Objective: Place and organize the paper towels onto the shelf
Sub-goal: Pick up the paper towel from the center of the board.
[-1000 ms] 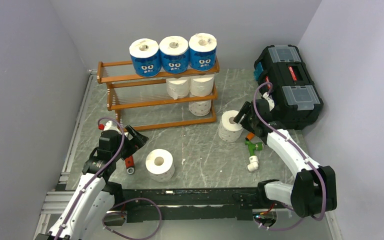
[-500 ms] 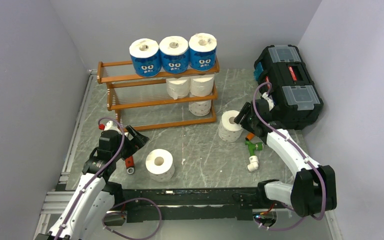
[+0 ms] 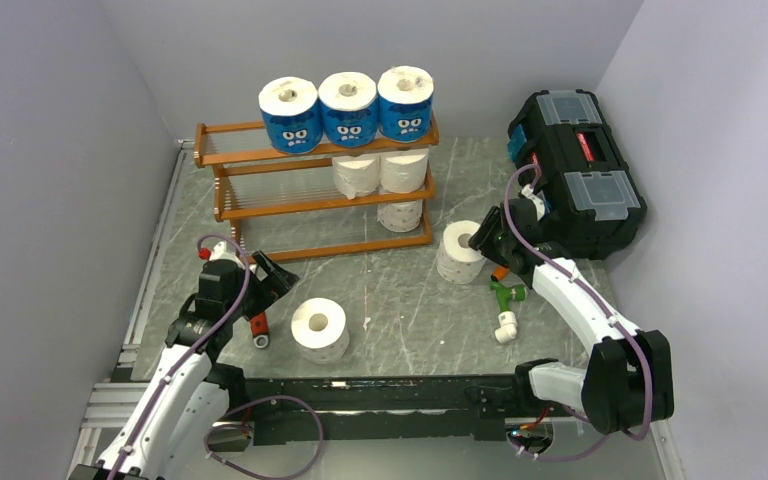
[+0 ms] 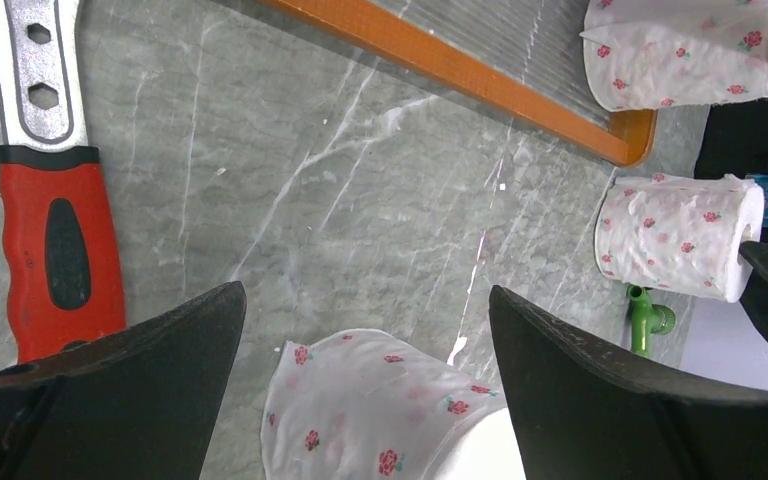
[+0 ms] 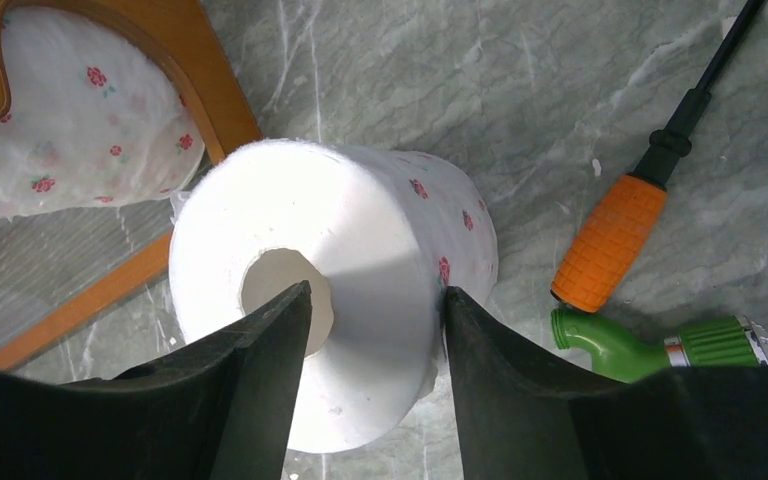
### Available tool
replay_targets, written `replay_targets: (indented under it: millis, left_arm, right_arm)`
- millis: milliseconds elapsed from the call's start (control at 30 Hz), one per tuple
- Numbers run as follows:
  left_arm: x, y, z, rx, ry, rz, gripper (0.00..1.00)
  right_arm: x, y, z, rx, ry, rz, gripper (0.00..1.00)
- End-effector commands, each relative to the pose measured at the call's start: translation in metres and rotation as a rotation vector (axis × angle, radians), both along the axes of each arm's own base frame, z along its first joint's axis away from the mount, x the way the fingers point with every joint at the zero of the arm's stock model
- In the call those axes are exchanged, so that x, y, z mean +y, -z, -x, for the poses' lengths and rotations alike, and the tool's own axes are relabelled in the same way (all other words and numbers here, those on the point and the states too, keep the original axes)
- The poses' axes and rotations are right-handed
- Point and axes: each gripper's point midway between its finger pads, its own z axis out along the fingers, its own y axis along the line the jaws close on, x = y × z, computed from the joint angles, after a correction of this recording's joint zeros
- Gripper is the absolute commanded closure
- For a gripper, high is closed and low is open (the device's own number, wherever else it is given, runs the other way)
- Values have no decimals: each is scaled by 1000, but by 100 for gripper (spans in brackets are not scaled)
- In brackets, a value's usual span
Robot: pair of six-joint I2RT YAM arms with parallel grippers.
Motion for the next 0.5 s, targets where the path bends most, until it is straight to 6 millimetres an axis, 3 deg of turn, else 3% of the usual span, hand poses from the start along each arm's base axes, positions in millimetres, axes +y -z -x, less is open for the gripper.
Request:
replay_targets:
  millis: [0,467]
  left_arm:
    - [-5,-4,-3,-27,18,21,2]
    - [-6,-4,-3,-26,18,25,2]
  right_arm:
    - [3,-4,-3,-20,-16,3,47]
    - [1,-5,-2,-18,-19,15,64]
